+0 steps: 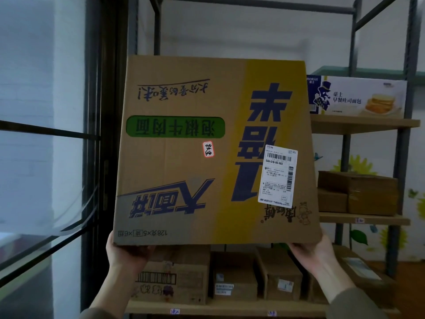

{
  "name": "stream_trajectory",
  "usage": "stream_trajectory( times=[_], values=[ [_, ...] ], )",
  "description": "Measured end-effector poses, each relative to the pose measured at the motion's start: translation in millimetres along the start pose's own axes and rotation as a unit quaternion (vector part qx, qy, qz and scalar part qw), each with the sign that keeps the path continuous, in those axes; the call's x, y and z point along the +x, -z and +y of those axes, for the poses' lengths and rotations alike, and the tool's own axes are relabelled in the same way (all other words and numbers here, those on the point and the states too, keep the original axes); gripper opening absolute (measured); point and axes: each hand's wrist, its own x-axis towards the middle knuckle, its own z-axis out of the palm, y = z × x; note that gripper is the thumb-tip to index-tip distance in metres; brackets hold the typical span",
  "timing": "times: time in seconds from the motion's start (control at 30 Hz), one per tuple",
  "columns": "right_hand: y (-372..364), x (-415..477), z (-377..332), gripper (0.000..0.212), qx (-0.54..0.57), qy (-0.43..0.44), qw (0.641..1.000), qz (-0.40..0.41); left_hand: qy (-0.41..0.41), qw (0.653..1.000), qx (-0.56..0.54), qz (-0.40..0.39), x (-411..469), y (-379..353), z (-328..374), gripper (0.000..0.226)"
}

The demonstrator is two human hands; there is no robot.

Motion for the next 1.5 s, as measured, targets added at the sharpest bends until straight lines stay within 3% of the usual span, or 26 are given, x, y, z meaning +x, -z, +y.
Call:
stream_trajectory(
  times=[0.47,0.6,0.7,0.77,0.87,0.93,1.0,1.07,1.2,1.4,1.5],
  values=[
    [-1.5,-7.4,-8.1,0.021,-0.02,0.005,0.999,-0.034,-0.022,1.0,0.013,-0.011,-5.2,-4.8,5.9,0.023],
    [-9.2,-20.6,-21.4,0.029,0.001,0.024,0.996,-0.081,-0.044,0.999,-0.008,-0.005,-3.9,-23.8,17.5,0.035],
    [-22.3,-29.9,-34.0,0.043,-0.053,0.069,0.991,-0.105,-0.056,0.998,0.006,-0.028,-4.6,-47.9,27.7,0.036],
    [-34.9,-35.1,-42.7,0.036,-0.131,0.134,0.977,-0.102,-0.083,0.995,0.041,-0.034,-7.1,-61.4,34.9,0.038],
    [-50.5,-39.9,-55.2,0.048,-0.237,0.247,0.935,-0.088,-0.18,0.973,0.135,-0.044,-13.2,-80.3,44.0,0.043],
    [-61.1,-38.5,-63.1,0.043,-0.266,0.304,0.912,-0.066,-0.272,0.935,0.224,-0.04,-15.7,-93.5,46.4,0.05],
    [-72.7,-33.9,-70.3,0.035,-0.255,0.331,0.907,-0.046,-0.363,0.885,0.291,-0.004,-16.4,-107.3,50.0,0.054],
    [-87.5,-29.4,-76.9,0.029,-0.226,0.343,0.911,-0.036,-0.413,0.859,0.3,0.035,-15.6,-122.3,56.0,0.057],
    [-126.1,-23.5,-94.9,0.023,-0.162,0.364,0.916,-0.053,-0.432,0.861,0.266,0.021,-11.7,-161.6,65.5,0.06],
    [-171.3,-2.6,-116.8,0.047,-0.179,0.403,0.896,-0.053,-0.434,0.848,0.303,-0.025,17.4,-204.5,85.5,0.068],
    [-186.1,18.0,-120.2,0.045,-0.199,0.42,0.884,-0.041,-0.451,0.829,0.329,-0.022,39.2,-213.2,87.0,0.065]
  ],
)
